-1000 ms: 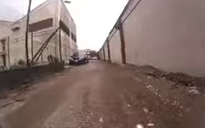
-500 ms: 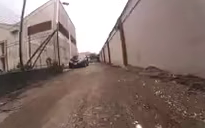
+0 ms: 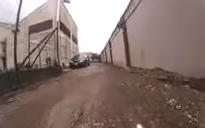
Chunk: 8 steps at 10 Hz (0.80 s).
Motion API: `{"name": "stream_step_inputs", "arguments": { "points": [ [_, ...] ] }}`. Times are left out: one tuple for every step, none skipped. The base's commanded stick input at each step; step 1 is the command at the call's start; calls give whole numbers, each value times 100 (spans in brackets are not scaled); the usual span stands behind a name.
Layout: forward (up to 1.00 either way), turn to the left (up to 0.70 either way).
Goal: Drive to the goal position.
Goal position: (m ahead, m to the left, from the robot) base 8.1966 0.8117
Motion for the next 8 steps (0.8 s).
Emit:
{"name": "stream_step_inputs", "arguments": {
  "points": [
    [70, 0],
    [70, 0],
    [70, 0],
    [70, 0],
    [70, 0],
    [70, 0],
    [70, 0],
    [70, 0]
  ]
}}
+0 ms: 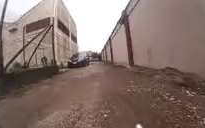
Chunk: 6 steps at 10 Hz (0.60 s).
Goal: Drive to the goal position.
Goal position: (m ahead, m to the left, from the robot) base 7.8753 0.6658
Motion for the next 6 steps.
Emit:
{"name": "stream_step_inputs", "arguments": {
  "points": [
    [70, 0],
    [70, 0],
    [70, 0],
    [70, 0],
    [70, 0],
    [70, 0]
  ]
}}
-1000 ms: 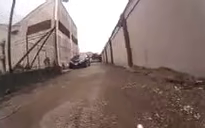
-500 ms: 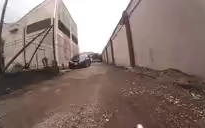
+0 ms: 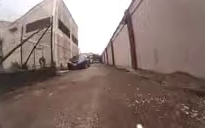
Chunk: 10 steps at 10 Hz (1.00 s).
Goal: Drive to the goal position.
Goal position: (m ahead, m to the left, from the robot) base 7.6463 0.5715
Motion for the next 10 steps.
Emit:
{"name": "stream_step_inputs", "arguments": {
  "points": [
    [70, 0],
    [70, 0],
    [70, 0],
    [70, 0],
    [70, 0],
    [70, 0],
    [70, 0],
    [70, 0],
    [70, 0],
    [70, 0]
  ]
}}
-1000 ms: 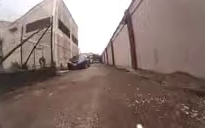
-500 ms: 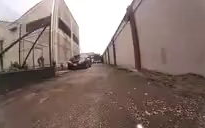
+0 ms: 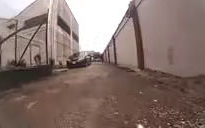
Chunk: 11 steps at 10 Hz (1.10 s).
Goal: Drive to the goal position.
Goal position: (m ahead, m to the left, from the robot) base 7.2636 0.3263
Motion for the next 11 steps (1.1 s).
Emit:
{"name": "stream_step_inputs", "arguments": {
  "points": [
    [70, 0],
    [70, 0],
    [70, 0],
    [70, 0],
    [70, 0],
    [70, 0],
    [70, 0],
    [70, 0],
    [70, 0],
    [70, 0],
    [70, 0]
  ]
}}
